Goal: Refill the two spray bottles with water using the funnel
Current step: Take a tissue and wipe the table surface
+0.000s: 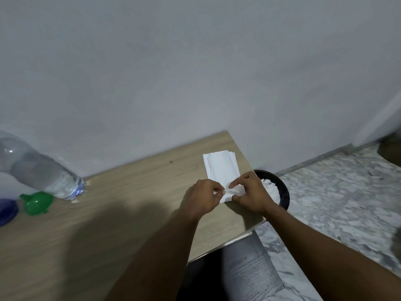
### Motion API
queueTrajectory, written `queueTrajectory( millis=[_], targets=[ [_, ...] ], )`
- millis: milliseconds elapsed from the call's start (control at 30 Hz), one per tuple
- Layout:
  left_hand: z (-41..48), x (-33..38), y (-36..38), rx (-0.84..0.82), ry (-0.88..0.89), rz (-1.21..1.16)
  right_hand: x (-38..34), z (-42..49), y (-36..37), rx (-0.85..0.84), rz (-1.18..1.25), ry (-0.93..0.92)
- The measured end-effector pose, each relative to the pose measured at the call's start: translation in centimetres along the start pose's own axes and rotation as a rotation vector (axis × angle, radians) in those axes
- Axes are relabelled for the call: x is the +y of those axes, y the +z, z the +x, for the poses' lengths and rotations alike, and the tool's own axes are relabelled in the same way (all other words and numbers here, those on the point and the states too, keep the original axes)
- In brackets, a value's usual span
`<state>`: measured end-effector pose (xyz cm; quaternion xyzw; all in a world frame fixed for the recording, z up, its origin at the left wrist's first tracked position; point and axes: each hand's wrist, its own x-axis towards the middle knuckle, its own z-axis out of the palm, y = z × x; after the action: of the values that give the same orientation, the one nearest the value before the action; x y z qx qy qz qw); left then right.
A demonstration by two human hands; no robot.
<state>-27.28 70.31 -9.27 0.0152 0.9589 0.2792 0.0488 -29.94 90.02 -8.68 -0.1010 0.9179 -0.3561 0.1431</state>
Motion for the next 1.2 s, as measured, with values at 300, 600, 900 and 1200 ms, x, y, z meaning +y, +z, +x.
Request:
queueTrajectory(
  millis=[300, 600, 900, 1200],
  targets=[
    [-0.8, -0.4, 0.5, 0.009, -0.039, 0.004, -0.1, 0.1, 0.3, 0.173, 0.062, 0.011],
    [-1.4, -0.1, 1.3, -0.08, 0.059, 0.136, -1.2, 1.8, -2.4, 0.414, 0.422, 0.215],
    [-1.2, 0.7, 1.3, -0.108, 0.042, 0.213, -2.4, 1.4, -5.1, 0.456, 0.512, 0.184],
    [-1.5, 1.3, 1.1, -0.157, 0.06, 0.29, -4.5, 1.1, -5.0, 0.313, 0.651, 0.169]
  ],
)
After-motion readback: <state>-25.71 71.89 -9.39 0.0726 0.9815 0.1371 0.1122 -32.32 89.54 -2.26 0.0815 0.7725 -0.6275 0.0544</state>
